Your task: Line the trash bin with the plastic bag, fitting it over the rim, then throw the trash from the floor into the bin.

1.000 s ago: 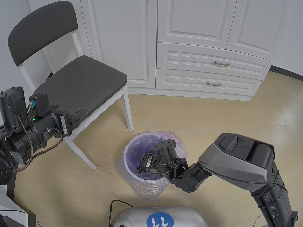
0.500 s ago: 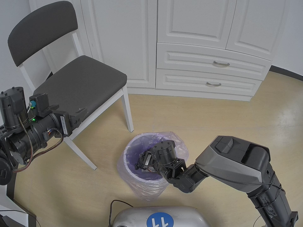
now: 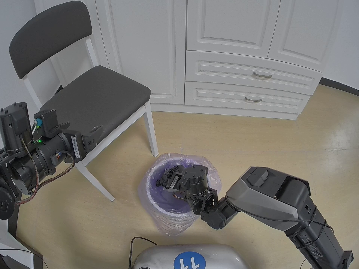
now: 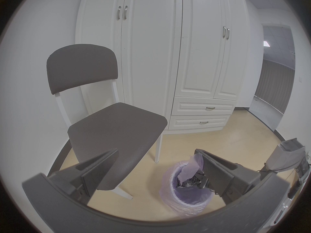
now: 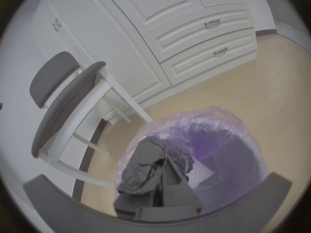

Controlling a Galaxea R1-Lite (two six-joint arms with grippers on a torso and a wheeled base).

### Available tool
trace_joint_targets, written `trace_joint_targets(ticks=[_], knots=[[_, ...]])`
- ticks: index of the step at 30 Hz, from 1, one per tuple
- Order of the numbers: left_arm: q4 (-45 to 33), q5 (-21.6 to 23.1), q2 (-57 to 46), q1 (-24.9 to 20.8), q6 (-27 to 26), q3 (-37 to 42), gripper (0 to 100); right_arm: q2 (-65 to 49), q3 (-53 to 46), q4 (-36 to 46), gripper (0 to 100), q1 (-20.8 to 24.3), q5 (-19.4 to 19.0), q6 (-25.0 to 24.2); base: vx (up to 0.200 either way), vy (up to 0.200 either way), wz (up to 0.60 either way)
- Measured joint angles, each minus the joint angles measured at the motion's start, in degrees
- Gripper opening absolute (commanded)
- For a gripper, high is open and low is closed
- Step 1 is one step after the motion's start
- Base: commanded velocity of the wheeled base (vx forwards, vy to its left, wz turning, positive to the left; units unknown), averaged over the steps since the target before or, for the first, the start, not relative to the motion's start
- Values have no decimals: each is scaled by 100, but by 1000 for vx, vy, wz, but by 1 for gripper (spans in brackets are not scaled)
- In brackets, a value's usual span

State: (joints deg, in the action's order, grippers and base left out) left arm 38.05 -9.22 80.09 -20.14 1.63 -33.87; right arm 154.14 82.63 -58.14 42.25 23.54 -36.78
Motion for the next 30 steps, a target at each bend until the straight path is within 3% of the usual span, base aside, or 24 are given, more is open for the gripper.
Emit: trace_joint_targets(ticks=[16, 30], knots=[[0, 2, 0, 0, 0, 5, 100, -532, -774, 2, 0, 63, -22, 488, 0, 0, 0], [-1, 0, 0, 0, 2, -1, 100, -394, -837, -44, 0, 102, -91, 511, 0, 0, 0]])
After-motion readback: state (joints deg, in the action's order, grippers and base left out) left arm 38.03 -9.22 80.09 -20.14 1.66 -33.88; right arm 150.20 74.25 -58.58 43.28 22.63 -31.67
